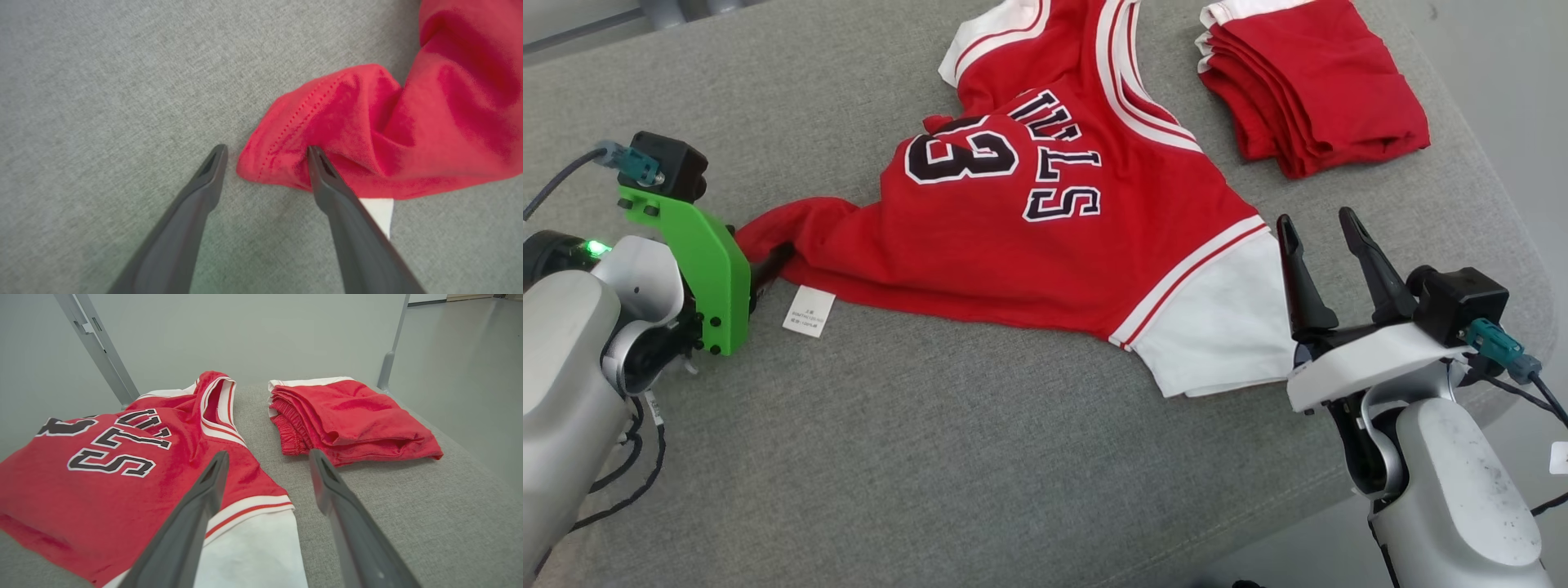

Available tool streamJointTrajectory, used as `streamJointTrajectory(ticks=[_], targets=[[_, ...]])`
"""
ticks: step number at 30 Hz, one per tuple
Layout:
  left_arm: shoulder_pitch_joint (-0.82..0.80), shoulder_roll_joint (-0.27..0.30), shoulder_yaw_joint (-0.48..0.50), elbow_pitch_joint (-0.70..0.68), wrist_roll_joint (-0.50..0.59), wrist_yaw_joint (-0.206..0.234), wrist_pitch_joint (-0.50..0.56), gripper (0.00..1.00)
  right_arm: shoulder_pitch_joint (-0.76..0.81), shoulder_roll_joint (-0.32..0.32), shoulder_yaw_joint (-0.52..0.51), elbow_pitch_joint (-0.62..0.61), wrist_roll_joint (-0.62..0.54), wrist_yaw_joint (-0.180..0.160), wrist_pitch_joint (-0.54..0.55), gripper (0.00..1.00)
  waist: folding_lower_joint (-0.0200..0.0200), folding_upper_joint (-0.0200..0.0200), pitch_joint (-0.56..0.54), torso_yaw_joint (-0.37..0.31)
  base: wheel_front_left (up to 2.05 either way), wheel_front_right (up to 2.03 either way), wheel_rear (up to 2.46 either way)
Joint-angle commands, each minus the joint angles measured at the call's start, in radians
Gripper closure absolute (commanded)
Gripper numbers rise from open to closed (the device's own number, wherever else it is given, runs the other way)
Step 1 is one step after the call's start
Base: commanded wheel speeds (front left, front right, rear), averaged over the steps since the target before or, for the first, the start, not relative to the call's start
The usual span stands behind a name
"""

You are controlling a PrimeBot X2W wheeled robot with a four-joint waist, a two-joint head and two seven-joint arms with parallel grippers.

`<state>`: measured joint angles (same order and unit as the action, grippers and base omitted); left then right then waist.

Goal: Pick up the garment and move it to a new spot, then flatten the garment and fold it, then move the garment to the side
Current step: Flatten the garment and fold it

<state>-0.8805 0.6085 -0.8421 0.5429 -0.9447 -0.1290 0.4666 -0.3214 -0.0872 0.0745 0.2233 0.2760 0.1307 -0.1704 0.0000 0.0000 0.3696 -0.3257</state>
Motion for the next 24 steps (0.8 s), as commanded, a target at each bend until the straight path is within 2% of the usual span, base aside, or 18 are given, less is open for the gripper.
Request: streamJointTrajectory(ticks=[1,5,6,8,15,24], targets=[[-0.022,0.014,-0.015,0.014,-0.017,-0.003,-0.006,0.00,-0.017,0.001,0.001,0.005,0.004,0.000,-0.009,0.00,0.0000,0.0000,0.015,-0.014,0.00,0.00,0.00],[-0.036,0.023,-0.059,0.065,-0.045,-0.001,0.001,0.00,-0.023,0.001,0.005,0.016,0.005,0.000,-0.006,0.00,0.0000,0.0000,0.021,-0.014,0.00,0.00,0.00],[-0.038,0.024,-0.073,0.069,-0.058,-0.001,0.009,0.12,-0.025,0.000,0.006,0.018,0.004,0.000,-0.008,0.00,0.0000,0.0000,0.020,-0.014,0.00,0.00,0.00],[-0.039,0.033,-0.103,0.064,-0.076,-0.001,0.016,1.00,-0.024,-0.003,0.003,0.022,0.003,0.000,-0.009,0.00,0.0000,0.0000,0.012,-0.008,0.00,0.00,0.00],[-0.042,0.041,-0.162,0.010,-0.146,-0.001,-0.032,1.00,0.013,-0.027,-0.029,0.021,-0.010,0.000,0.008,0.00,0.0000,0.0000,-0.061,0.054,0.00,0.00,0.00],[0.030,0.072,-0.197,-0.027,-0.259,-0.001,-0.019,1.00,0.059,-0.069,-0.038,0.003,-0.008,0.000,0.076,0.00,0.0000,0.0000,-0.173,0.194,0.00,0.00,0.00]])
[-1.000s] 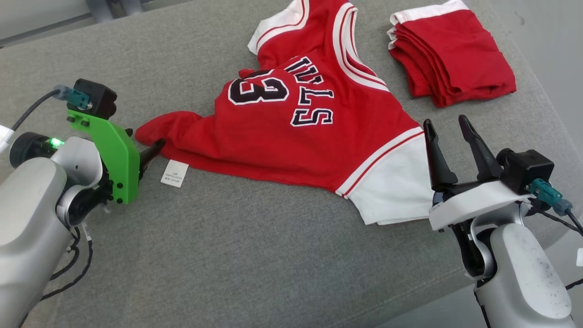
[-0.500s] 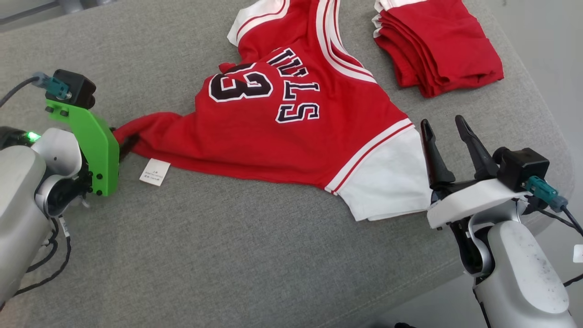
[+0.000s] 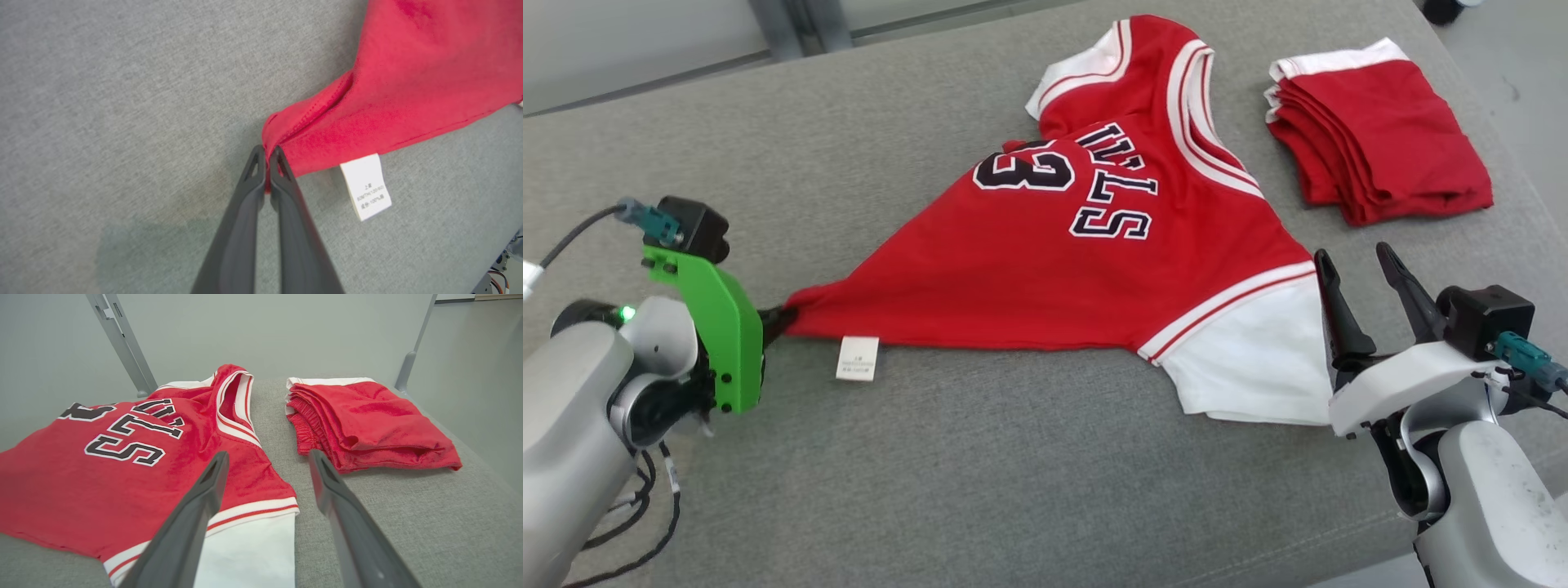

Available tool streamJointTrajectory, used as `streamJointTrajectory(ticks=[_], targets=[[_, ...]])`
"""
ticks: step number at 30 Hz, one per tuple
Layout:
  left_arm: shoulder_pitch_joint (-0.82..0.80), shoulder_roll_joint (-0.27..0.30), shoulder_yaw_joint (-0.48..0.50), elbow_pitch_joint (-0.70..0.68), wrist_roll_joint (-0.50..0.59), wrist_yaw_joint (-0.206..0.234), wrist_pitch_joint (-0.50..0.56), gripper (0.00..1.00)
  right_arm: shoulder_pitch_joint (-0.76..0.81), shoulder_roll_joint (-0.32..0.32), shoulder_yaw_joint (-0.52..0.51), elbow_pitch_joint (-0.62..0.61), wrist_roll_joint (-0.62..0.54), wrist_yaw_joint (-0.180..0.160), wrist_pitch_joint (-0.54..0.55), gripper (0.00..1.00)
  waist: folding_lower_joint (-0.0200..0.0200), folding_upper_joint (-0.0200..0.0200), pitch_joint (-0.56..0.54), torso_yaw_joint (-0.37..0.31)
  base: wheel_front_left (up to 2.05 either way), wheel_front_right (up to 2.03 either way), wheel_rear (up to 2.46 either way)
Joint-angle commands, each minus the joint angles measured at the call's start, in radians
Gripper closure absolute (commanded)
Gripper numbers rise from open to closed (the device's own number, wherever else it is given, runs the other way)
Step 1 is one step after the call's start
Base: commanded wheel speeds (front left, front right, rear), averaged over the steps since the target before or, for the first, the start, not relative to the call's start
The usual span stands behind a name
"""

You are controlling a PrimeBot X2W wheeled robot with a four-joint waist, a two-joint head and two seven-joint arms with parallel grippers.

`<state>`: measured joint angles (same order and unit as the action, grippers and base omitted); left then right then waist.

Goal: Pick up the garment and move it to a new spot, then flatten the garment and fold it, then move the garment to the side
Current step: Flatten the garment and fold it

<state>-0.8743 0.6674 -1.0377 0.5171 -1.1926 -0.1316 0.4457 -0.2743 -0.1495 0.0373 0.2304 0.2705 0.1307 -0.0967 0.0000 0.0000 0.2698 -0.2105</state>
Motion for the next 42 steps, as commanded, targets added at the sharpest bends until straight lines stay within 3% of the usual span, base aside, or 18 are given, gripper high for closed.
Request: streamJointTrajectory(ticks=[1,8,18,19,20,28,31,36,42], targets=[[0.038,0.016,-0.004,-0.010,-0.027,0.002,0.004,1.00,0.018,-0.010,-0.004,-0.005,-0.002,0.000,0.010,0.00,0.0000,0.0000,-0.084,0.091,0.00,0.00,0.00],[0.167,0.088,-0.006,-0.080,-0.093,0.002,-0.029,1.00,0.062,-0.030,-0.022,-0.028,-0.006,0.000,0.047,0.00,0.0000,0.0000,-0.143,0.161,0.00,0.00,0.00],[0.365,0.155,0.000,-0.190,-0.147,0.066,-0.133,1.00,0.120,-0.046,-0.039,-0.050,-0.005,0.000,0.086,0.00,0.0000,0.0000,-0.200,0.208,0.00,0.00,0.00],[0.374,0.154,0.000,-0.192,-0.146,0.071,-0.141,0.23,0.124,-0.046,-0.039,-0.051,-0.006,0.000,0.088,0.00,0.0000,0.0000,-0.204,0.211,0.00,0.00,0.00],[0.384,0.153,-0.002,-0.193,-0.144,0.072,-0.149,0.00,0.127,-0.045,-0.036,-0.052,-0.007,0.000,0.092,0.00,0.0000,0.0000,-0.208,0.213,0.00,0.00,0.00],[0.358,0.179,0.051,-0.221,-0.036,0.123,-0.357,0.00,0.151,-0.040,-0.031,-0.073,-0.009,0.000,0.083,0.00,0.0000,0.0000,-0.253,0.221,0.00,0.00,0.00],[0.365,0.195,0.085,-0.267,0.021,0.188,-0.483,0.00,0.164,-0.033,-0.034,-0.088,-0.008,0.000,0.065,0.00,0.0000,0.0000,-0.268,0.220,0.00,0.00,0.00],[0.426,0.172,0.155,-0.353,0.048,0.313,-0.660,0.00,0.186,-0.010,-0.038,-0.096,-0.002,0.000,0.033,0.00,0.0000,0.0000,-0.277,0.219,0.00,0.00,0.00],[0.528,0.108,0.325,-0.464,0.166,0.453,-0.712,0.00,0.209,0.003,-0.028,-0.097,0.000,0.000,-0.047,0.00,0.0000,0.0000,-0.283,0.224,0.00,0.00,0.00]])
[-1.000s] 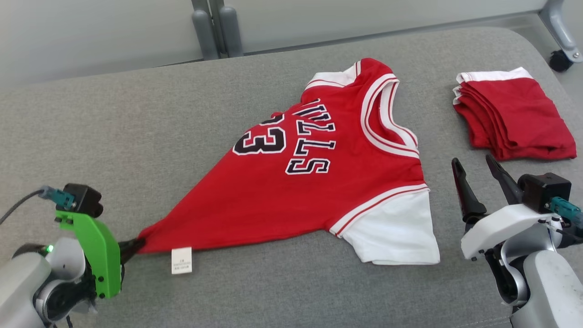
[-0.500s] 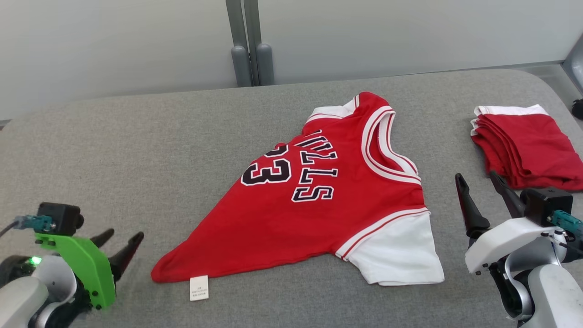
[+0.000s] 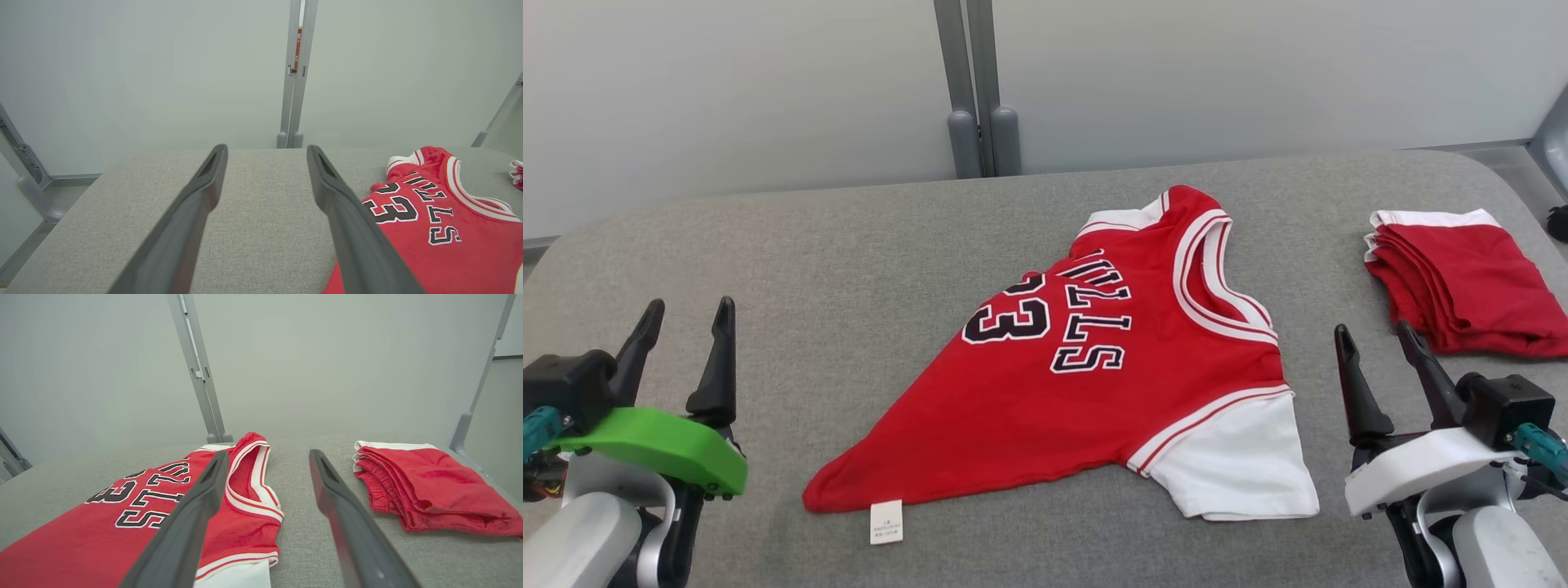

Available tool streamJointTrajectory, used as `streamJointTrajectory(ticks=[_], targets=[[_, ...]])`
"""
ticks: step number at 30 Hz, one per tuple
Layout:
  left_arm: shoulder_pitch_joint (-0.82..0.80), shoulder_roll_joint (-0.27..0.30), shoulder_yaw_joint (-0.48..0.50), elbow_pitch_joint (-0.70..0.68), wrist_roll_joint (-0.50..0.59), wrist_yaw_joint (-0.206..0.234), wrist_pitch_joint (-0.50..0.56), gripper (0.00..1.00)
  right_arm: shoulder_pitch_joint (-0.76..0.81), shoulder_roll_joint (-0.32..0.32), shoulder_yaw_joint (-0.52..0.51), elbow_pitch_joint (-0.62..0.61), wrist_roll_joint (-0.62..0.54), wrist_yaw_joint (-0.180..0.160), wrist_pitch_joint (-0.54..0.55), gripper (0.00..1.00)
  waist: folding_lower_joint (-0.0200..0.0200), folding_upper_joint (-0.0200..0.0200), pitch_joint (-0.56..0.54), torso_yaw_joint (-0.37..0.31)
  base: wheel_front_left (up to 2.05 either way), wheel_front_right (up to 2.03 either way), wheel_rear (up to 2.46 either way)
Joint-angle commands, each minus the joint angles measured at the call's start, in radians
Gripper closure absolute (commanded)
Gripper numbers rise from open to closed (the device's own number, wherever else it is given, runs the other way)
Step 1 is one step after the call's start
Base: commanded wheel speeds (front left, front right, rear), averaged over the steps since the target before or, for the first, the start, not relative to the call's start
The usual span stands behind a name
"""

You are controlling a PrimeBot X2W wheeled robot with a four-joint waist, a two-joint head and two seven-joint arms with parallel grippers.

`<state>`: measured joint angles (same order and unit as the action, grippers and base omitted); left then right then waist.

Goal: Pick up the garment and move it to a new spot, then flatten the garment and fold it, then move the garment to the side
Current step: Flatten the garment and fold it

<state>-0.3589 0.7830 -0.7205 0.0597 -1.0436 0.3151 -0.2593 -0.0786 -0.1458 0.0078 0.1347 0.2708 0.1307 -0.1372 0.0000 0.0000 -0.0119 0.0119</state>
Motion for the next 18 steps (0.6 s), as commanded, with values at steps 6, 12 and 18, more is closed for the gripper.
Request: streamJointTrajectory(ticks=[6,12,18], targets=[[0.218,-0.143,0.227,-0.066,0.237,0.018,-0.004,0.00,0.031,-0.011,0.018,-0.003,-0.004,0.000,-0.063,0.00,0.0000,0.0000,-0.008,0.008,0.00,0.00,0.00],[0.331,-0.275,0.352,-0.021,0.394,-0.046,-0.005,0.00,0.041,-0.020,0.030,0.014,-0.008,0.000,-0.101,0.00,0.0000,0.0000,-0.008,0.010,0.00,0.00,0.00],[0.365,-0.368,0.446,0.035,0.516,-0.127,-0.005,0.00,0.021,-0.022,0.059,0.038,-0.002,0.000,-0.110,0.00,0.0000,0.0000,-0.006,0.007,0.00,0.00,0.00]])
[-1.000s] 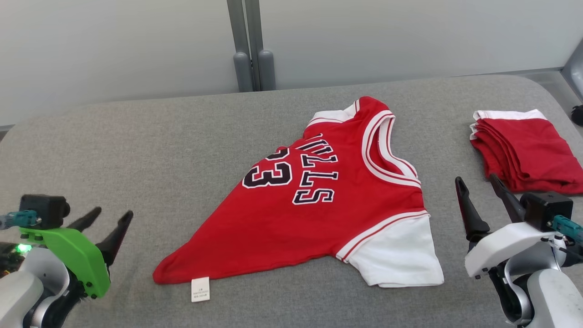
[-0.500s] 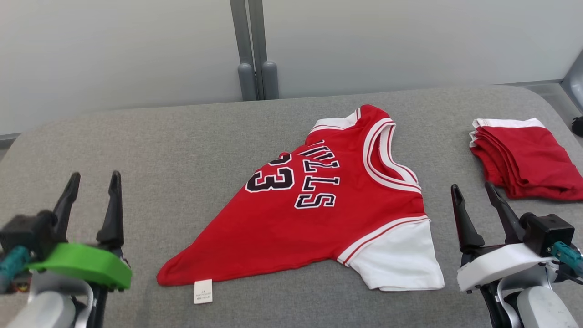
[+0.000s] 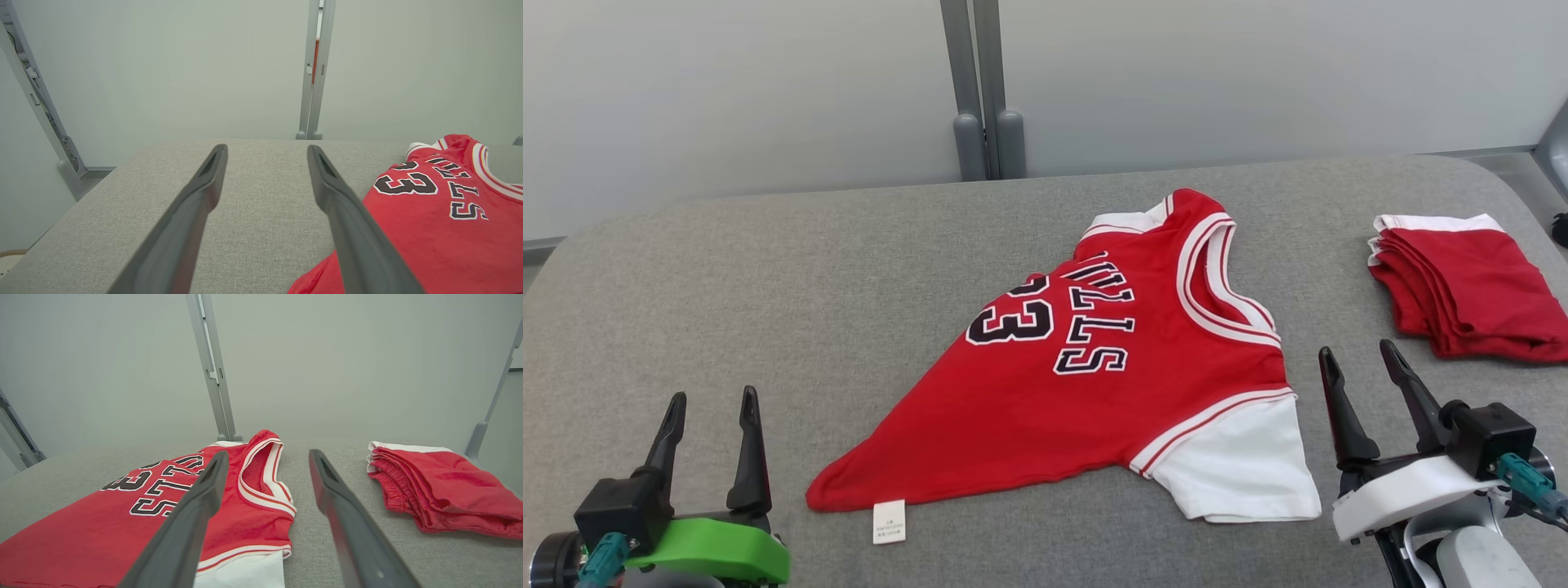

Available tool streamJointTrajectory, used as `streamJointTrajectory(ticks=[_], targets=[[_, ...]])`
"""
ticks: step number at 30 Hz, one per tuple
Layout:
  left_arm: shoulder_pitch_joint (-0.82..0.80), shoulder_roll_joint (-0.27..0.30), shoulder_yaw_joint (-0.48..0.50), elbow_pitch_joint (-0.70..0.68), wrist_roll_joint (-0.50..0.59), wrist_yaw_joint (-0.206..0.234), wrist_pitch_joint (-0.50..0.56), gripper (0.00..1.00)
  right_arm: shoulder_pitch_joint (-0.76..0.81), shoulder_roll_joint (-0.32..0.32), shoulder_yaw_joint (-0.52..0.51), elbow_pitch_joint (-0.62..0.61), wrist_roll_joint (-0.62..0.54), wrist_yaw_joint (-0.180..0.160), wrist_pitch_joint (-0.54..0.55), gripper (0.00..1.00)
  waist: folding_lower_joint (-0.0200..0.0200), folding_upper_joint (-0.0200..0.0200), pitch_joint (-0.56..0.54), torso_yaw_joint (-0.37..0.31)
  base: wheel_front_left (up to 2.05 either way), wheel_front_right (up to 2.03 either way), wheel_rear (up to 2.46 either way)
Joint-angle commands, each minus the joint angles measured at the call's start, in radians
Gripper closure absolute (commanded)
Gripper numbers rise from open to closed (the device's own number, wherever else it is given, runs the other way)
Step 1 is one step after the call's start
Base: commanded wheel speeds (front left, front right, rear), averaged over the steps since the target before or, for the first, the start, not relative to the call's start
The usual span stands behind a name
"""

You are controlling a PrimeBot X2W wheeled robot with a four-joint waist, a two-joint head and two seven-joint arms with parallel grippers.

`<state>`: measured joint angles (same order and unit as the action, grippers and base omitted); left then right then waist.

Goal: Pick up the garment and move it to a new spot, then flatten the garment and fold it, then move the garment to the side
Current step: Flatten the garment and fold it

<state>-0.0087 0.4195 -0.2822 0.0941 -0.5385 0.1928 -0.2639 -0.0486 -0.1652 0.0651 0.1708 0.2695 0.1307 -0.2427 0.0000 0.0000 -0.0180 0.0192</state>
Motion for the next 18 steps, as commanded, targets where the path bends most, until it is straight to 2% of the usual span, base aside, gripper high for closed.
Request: streamJointTrajectory(ticks=[1,13,15,18], targets=[[0.018,-0.014,0.017,0.008,0.021,-0.018,0.000,0.00,-0.012,-0.003,0.004,0.005,-0.001,0.000,-0.005,0.00,0.0000,0.0000,0.000,-0.001,0.00,0.00,0.00],[0.025,-0.099,0.108,0.069,0.109,-0.126,0.000,0.00,-0.022,-0.017,0.004,0.033,-0.009,0.000,0.027,0.00,0.0000,0.0000,0.000,-0.003,0.00,0.00,0.00],[0.027,-0.115,0.109,0.098,0.081,-0.140,0.004,0.00,-0.023,-0.030,0.009,0.041,-0.004,0.000,0.060,0.00,0.0000,0.0000,0.001,-0.002,0.00,0.00,0.00],[0.017,-0.107,0.091,0.143,0.046,-0.168,0.093,0.00,-0.012,-0.058,0.025,0.055,0.012,0.000,0.165,0.00,0.0000,0.0000,0.006,0.000,0.00,0.00,0.00]])
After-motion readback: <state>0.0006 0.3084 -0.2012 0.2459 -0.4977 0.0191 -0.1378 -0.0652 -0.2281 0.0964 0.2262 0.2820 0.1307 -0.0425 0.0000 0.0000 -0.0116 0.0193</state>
